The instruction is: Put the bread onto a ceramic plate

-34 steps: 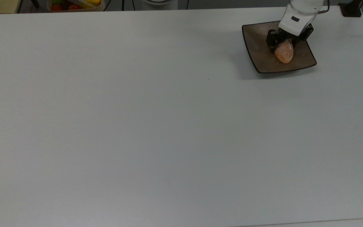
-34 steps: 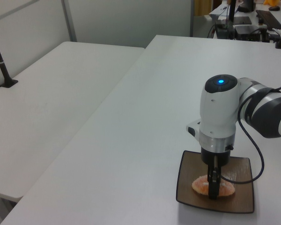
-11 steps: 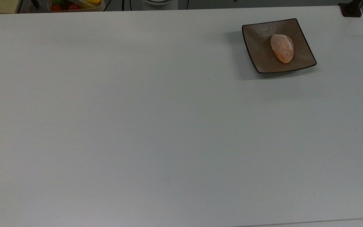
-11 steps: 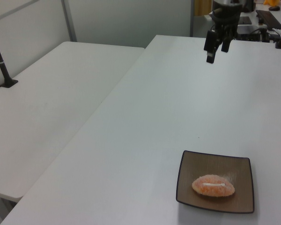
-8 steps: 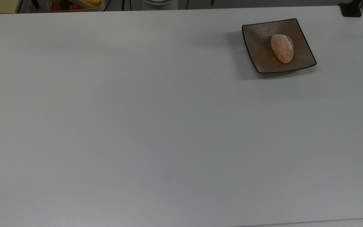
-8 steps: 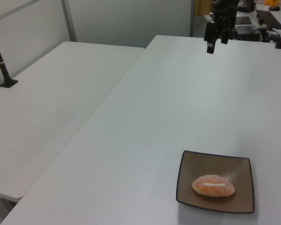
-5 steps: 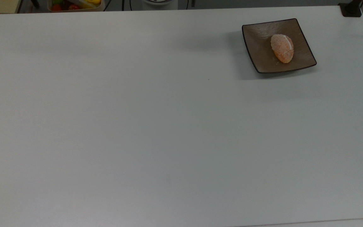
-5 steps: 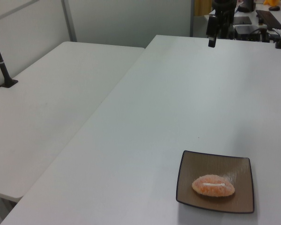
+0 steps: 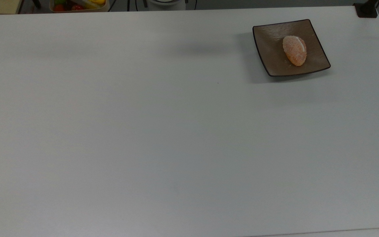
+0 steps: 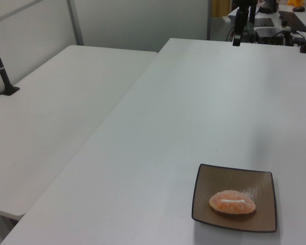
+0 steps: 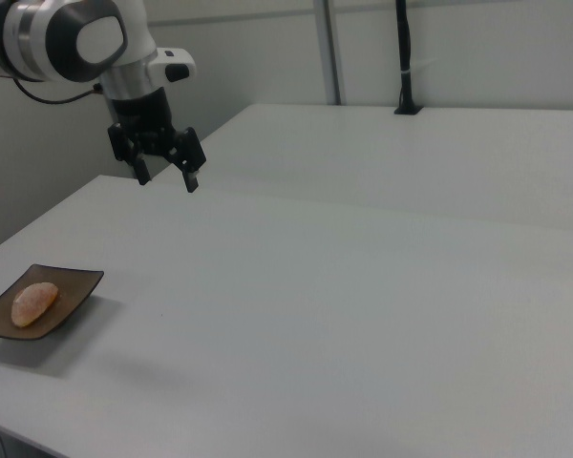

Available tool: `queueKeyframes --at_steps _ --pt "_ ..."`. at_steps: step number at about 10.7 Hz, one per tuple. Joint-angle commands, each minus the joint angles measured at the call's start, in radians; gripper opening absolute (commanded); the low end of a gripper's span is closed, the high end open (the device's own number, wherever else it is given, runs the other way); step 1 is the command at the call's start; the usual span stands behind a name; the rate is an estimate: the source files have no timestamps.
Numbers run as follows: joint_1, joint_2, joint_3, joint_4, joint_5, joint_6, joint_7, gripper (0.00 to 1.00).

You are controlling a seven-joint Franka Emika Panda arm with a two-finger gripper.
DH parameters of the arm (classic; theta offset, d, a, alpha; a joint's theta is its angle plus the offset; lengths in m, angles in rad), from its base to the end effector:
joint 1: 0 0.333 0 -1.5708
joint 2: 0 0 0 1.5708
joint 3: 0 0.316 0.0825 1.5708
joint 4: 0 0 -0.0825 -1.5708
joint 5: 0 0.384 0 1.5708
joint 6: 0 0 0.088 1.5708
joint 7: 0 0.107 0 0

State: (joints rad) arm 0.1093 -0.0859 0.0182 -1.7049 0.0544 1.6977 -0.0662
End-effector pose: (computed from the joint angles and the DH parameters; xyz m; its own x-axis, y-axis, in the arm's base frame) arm 0.5337 0.0740 0.6192 0.9793 0.1853 0.0817 0.1895 -0.9807 -0.0475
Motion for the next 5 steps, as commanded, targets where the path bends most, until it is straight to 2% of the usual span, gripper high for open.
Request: queueKeyframes --at_steps 1,5 --pt "-0.01 0.0 -0.001 -0.012 0.019 0.019 -0.07 1.0" --pt "-0.005 0.0 -0.001 -0.015 0.019 0.033 -0.061 1.0"
